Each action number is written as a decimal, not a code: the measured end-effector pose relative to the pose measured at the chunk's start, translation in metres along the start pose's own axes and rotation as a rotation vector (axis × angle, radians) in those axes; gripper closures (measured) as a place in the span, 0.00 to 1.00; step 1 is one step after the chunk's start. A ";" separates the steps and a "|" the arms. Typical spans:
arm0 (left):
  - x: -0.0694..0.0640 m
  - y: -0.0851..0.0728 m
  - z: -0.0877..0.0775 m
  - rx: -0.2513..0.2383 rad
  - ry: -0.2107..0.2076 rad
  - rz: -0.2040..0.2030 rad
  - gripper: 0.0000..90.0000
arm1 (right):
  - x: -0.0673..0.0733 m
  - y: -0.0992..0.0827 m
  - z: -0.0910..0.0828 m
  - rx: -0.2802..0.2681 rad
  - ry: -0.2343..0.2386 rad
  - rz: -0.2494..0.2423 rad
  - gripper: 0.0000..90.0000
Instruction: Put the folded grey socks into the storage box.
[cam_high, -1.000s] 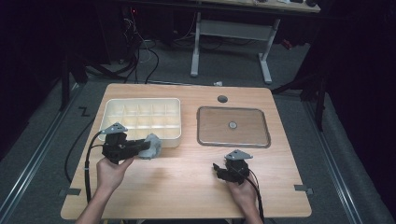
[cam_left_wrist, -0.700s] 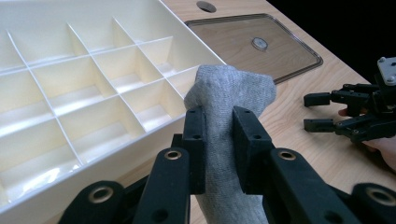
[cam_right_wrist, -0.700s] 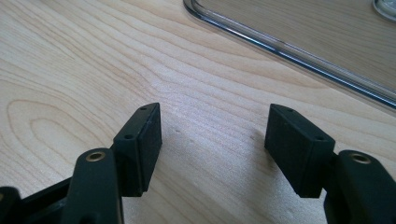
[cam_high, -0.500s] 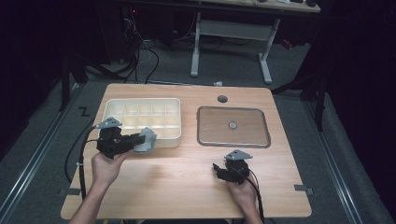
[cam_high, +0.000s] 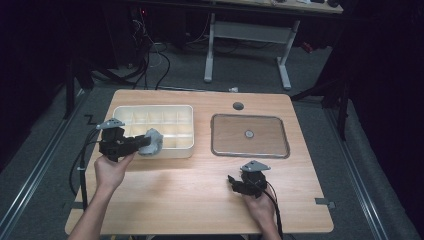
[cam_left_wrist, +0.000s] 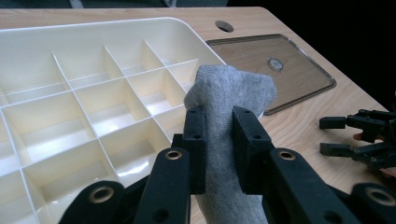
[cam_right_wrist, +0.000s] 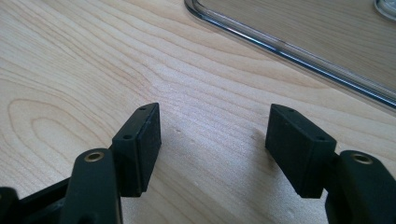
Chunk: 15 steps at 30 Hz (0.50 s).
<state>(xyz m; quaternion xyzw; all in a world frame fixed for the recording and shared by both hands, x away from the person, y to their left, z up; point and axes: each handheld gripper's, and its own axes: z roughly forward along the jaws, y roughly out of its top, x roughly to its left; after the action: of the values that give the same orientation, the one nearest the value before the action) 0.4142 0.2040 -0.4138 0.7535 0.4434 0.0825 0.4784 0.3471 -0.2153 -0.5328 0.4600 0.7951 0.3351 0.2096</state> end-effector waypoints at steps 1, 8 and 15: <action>0.001 0.001 0.001 0.001 0.004 0.002 0.85 | 0.000 0.000 0.000 0.000 0.000 0.000 0.40; 0.007 0.007 0.006 0.008 0.015 -0.013 0.85 | 0.000 0.000 0.000 0.000 0.001 -0.001 0.40; 0.010 0.015 0.009 0.010 0.033 -0.009 0.85 | 0.000 0.000 0.000 0.001 0.002 0.000 0.39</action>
<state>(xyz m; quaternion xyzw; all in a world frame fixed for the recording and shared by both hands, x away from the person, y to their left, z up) 0.4338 0.2036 -0.4101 0.7524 0.4549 0.0903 0.4677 0.3468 -0.2150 -0.5329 0.4596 0.7955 0.3353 0.2086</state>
